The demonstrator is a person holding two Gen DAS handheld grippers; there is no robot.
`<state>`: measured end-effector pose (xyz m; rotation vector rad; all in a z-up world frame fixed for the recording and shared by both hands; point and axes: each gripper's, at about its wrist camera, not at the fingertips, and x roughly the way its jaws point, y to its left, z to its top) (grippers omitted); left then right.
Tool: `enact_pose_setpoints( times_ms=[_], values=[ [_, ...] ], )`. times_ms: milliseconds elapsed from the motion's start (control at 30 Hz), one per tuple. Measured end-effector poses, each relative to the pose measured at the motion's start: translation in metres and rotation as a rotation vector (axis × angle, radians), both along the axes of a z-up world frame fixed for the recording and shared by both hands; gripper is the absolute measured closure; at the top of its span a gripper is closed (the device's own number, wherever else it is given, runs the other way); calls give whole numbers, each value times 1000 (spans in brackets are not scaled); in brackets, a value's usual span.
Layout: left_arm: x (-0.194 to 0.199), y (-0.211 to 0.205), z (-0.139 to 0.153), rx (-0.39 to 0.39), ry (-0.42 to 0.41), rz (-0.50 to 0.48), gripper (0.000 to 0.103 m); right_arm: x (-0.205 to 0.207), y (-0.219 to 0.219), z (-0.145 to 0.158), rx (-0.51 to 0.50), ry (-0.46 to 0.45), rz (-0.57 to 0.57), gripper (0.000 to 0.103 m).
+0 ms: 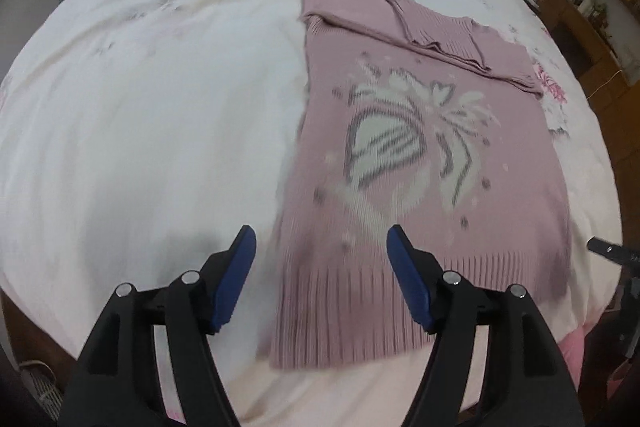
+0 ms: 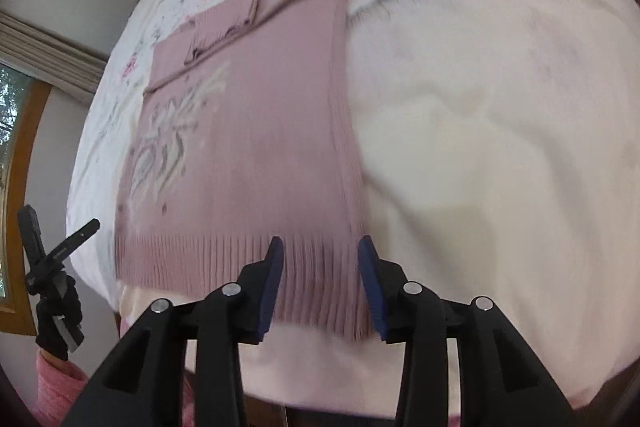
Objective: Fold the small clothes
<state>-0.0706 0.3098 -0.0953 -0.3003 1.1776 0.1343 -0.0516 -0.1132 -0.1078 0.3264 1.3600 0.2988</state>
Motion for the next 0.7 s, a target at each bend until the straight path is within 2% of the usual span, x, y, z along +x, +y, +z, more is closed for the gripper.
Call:
enact_pose_setpoints(
  times_ms=[233,467,700],
  values=[
    [-31,10,-7,-21,33,21,34,-32,-1,-7,-15,13,4,61],
    [-48,11,-16,-68,48,32,31,-39,-6,-20,8,30,-16,59],
    [-52,22,-34,-121,90,81,31,-40,-7,-45,35,91,-34,59]
  ],
)
